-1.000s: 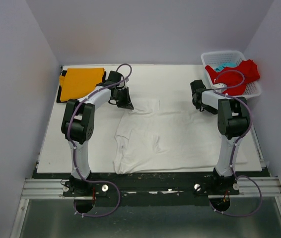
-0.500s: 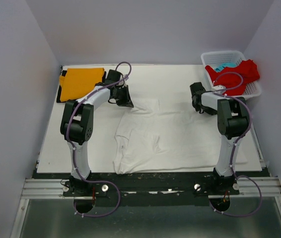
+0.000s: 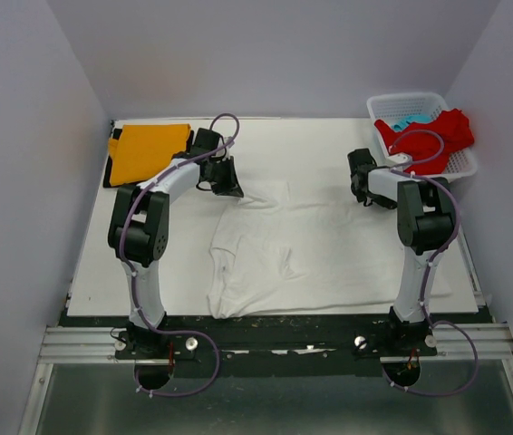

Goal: Fold and stack the t-shirts
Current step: Grab the side of the flattened tshirt furthest away from the robot with both arms

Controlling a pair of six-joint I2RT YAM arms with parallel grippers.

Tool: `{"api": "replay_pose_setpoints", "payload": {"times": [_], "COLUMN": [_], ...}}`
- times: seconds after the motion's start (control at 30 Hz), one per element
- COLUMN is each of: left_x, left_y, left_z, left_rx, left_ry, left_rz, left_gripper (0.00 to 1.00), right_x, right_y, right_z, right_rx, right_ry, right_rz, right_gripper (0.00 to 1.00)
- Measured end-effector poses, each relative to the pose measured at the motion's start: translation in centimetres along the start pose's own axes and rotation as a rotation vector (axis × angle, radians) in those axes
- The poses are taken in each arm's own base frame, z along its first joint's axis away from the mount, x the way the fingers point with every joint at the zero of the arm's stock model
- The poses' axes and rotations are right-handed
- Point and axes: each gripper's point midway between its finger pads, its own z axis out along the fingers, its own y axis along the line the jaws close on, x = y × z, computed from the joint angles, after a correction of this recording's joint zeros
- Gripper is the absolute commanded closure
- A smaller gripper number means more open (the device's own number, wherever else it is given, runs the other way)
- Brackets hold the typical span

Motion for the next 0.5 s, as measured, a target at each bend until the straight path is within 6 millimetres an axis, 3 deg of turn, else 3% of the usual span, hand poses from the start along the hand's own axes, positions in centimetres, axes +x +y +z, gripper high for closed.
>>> {"api": "replay_pose_setpoints", "payload": {"times": [0.33, 0.5], "left_x": [-0.5, -0.5], "left_y": [-0.6, -0.6], "left_z": [-0.6, -0.6], "left_rx": [0.012, 0.018], "left_ry": [-0.023, -0.022], "left_rz": [0.014, 0.015], "left_gripper": [1.0, 1.0], "right_x": [-0.8, -2.3], "right_y": [1.3, 2.9], "right_z": [-0.4, -0.9], "right_rx": [-0.049, -0.078], "right_ry": [0.024, 0.043], "right_rz": [0.034, 0.07], "right_gripper": [0.52, 0.51]}}
